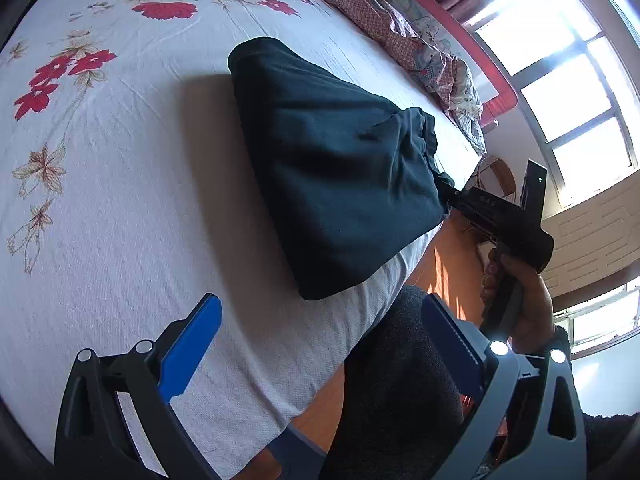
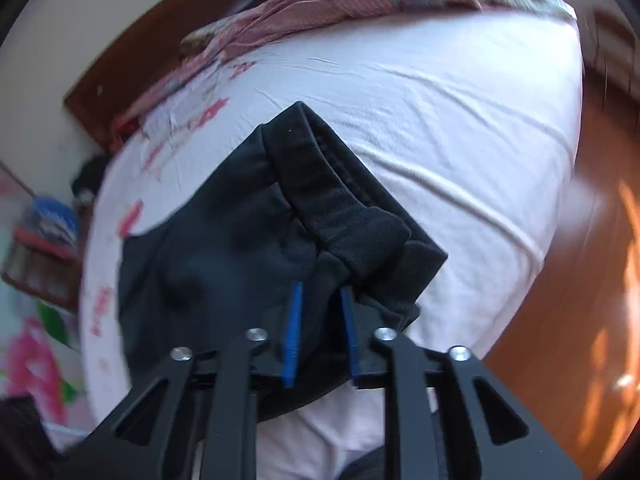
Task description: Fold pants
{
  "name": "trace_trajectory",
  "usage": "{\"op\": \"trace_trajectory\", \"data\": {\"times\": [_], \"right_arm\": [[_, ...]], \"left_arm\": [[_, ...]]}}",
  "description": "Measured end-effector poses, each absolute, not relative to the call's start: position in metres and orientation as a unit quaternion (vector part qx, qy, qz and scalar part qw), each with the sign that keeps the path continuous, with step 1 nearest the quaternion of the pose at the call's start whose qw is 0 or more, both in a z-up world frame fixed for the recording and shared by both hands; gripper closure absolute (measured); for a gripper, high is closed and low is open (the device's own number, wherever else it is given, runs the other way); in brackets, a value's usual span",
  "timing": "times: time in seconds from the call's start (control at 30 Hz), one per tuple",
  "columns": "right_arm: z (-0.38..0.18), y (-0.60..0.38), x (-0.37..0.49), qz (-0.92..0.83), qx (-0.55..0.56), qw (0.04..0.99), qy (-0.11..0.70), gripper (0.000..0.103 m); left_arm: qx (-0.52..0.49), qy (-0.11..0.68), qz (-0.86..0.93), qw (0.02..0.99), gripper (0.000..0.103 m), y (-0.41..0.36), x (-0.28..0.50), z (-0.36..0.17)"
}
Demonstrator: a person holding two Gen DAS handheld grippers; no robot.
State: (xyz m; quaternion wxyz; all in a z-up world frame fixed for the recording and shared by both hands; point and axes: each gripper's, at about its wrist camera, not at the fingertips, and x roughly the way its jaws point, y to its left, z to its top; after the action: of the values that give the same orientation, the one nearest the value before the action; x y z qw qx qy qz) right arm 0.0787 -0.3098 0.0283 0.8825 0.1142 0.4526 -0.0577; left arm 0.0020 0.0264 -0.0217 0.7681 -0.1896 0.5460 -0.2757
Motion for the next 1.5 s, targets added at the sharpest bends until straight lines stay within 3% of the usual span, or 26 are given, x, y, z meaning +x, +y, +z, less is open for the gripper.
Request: {"op": "trace_trajectory", "data": {"times": [0.07, 0.13, 0.23, 0.4, 0.47, 0.57, 0.77, 0.97, 1.03, 1.3, 1.4, 1.5], "right_arm": [[0.042, -0.312, 0.07, -0.035, 0.138, 0.893, 0.427, 0.098], [0.047, -0.341, 0.054, -0.03, 0.229, 0.884, 0.406, 0.098], [0.006, -0.387, 0.033, -0.038, 0.362, 0.836, 0.41, 0.098], [-0.048, -0.416, 0.003, -0.015, 0.568, 0.746, 0.347, 0.095], [-0.031, -0.407, -0.002, -0.05, 0.553, 0.751, 0.357, 0.087], [0.021, -0.385, -0.011, -0.126, 0.439, 0.812, 0.364, 0.087], [0.063, -0.344, 0.048, 0.021, 0.366, 0.871, 0.327, 0.085], [0.011, -0.365, 0.131, -0.001, 0.351, 0.86, 0.371, 0.085], [-0.009, -0.4, 0.123, -0.019, 0.409, 0.842, 0.351, 0.103], [0.027, -0.391, 0.091, 0.083, 0.445, 0.834, 0.316, 0.102], [0.002, -0.393, 0.088, 0.058, 0.418, 0.835, 0.353, 0.099], [-0.008, -0.413, 0.083, 0.048, 0.461, 0.814, 0.349, 0.103]], "left_arm": [[-0.185, 0.549, -0.275, 0.767, 0.003, 0.025, 0.003, -0.021], [-0.174, 0.545, -0.277, 0.772, 0.003, 0.023, 0.004, -0.018], [-0.155, 0.527, -0.279, 0.788, 0.003, 0.018, 0.013, -0.008], [-0.125, 0.477, -0.304, 0.815, 0.003, -0.017, 0.046, 0.006], [-0.105, 0.477, -0.32, 0.812, 0.003, -0.041, 0.056, 0.001], [-0.084, 0.491, -0.344, 0.796, 0.003, -0.074, 0.06, -0.013], [-0.016, 0.492, -0.352, 0.796, 0.002, -0.107, 0.038, -0.035], [0.037, 0.474, -0.366, 0.8, 0.002, -0.108, 0.018, -0.038], [0.046, 0.467, -0.371, 0.802, 0.002, -0.109, 0.013, -0.041], [0.033, 0.434, -0.413, 0.8, 0.002, -0.127, 0.004, -0.013], [0.109, 0.44, -0.433, 0.779, 0.002, -0.158, -0.004, -0.025], [0.188, 0.416, -0.434, 0.777, 0.002, -0.167, -0.017, -0.037]]}}
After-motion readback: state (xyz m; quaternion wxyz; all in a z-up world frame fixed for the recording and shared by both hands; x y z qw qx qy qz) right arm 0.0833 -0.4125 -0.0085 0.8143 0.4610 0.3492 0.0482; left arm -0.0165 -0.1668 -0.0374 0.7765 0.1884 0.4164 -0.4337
